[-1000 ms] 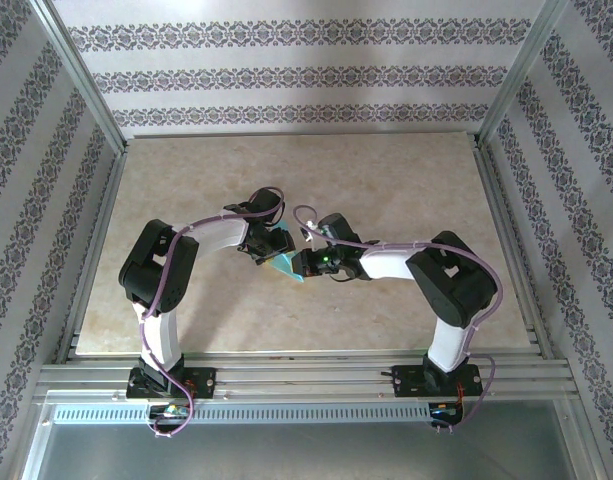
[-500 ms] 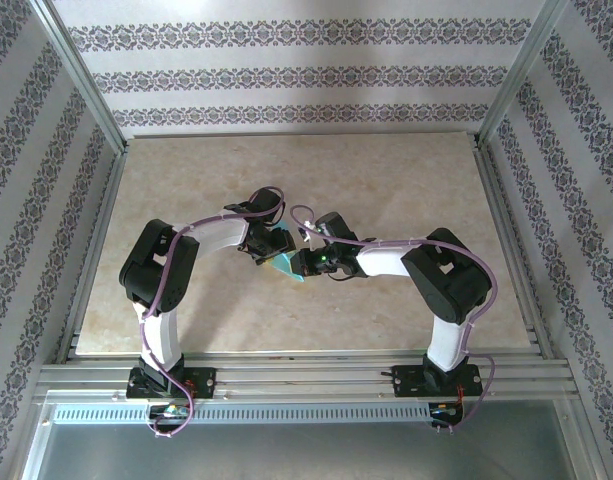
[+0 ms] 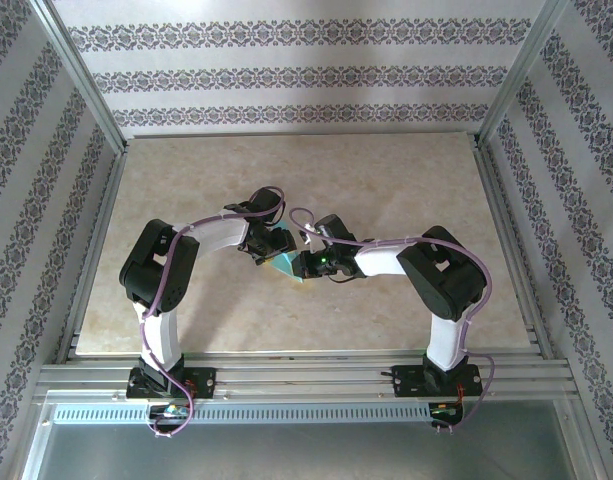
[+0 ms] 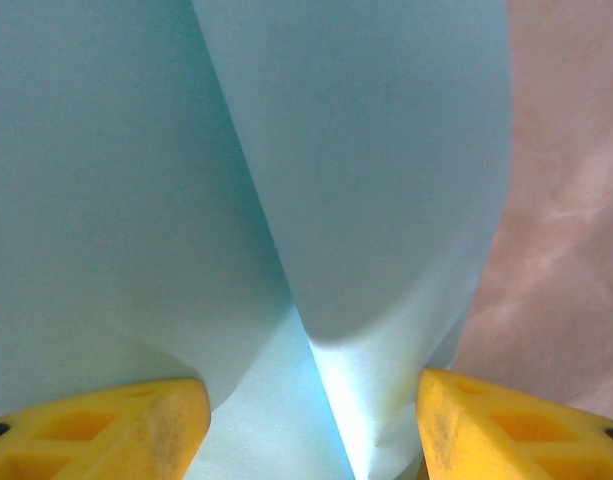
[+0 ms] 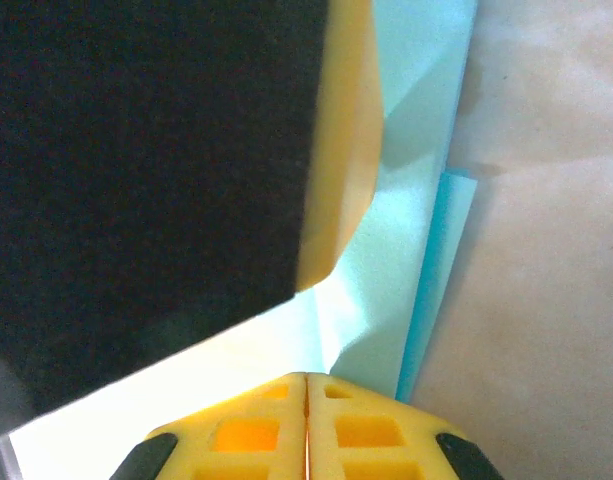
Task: Fold a paper plane with a square sheet of paper (pick it up from the middle)
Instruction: Fourth fold the wing at the center of the table.
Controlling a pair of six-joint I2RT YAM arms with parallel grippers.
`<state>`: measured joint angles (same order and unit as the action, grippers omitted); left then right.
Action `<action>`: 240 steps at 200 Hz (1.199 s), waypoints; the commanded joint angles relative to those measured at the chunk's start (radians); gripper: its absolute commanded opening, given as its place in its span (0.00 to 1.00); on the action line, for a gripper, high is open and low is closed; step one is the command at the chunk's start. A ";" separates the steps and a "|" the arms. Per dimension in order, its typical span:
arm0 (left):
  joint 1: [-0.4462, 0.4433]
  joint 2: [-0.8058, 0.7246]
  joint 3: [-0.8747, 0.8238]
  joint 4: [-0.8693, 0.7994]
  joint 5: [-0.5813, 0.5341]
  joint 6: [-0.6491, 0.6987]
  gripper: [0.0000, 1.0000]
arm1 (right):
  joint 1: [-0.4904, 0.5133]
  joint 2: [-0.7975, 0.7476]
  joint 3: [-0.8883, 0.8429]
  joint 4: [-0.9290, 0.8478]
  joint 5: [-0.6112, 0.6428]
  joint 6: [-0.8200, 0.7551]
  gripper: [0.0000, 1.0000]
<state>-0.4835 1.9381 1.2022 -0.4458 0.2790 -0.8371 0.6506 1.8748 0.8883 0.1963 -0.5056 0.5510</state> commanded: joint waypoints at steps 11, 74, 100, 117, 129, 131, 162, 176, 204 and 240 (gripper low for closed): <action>-0.004 0.174 -0.086 -0.085 -0.077 0.026 0.63 | -0.005 0.014 0.006 -0.041 0.033 0.003 0.10; -0.004 0.162 -0.075 -0.093 -0.072 0.032 0.63 | -0.005 0.030 0.011 -0.076 0.051 -0.006 0.10; -0.002 0.133 -0.042 -0.100 -0.056 0.047 0.63 | -0.006 0.036 0.015 -0.101 0.061 -0.014 0.10; 0.004 0.093 -0.003 -0.096 -0.028 0.066 0.64 | -0.006 0.039 0.018 -0.120 0.070 -0.018 0.10; 0.016 0.059 0.036 -0.088 0.006 0.084 0.64 | -0.005 0.045 0.022 -0.135 0.076 -0.018 0.10; 0.018 0.056 0.042 -0.087 0.011 0.086 0.64 | -0.006 0.046 0.023 -0.138 0.076 -0.019 0.10; 0.071 -0.041 0.115 -0.057 0.078 0.112 0.67 | -0.006 0.059 0.038 -0.187 0.092 -0.023 0.11; 0.102 -0.076 0.108 -0.029 0.120 0.105 0.67 | -0.006 0.068 0.054 -0.217 0.103 -0.025 0.11; 0.138 -0.136 0.050 0.029 0.176 0.106 0.65 | -0.006 0.072 0.062 -0.237 0.111 -0.025 0.11; 0.145 -0.234 -0.086 0.255 0.293 0.125 0.59 | -0.007 0.073 0.077 -0.263 0.119 -0.024 0.11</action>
<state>-0.3367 1.7668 1.2030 -0.3729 0.4633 -0.7441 0.6506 1.8999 0.9695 0.0410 -0.4728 0.5461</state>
